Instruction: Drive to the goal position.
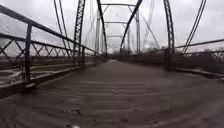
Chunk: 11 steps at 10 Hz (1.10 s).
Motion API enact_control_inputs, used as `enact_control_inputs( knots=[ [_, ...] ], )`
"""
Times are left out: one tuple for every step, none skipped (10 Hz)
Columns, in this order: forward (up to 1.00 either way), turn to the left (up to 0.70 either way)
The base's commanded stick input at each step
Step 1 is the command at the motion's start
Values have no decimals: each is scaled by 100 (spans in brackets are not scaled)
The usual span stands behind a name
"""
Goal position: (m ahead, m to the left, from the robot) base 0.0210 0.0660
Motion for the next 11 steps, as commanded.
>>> enact_control_inputs(
  knots=[
    [70,6],
    [70,4],
    [70,4],
    [70,3],
    [70,2],
    [70,2],
    [70,1],
    [70,1],
    [70,1],
    [70,0],
    [70,0]
  ],
)
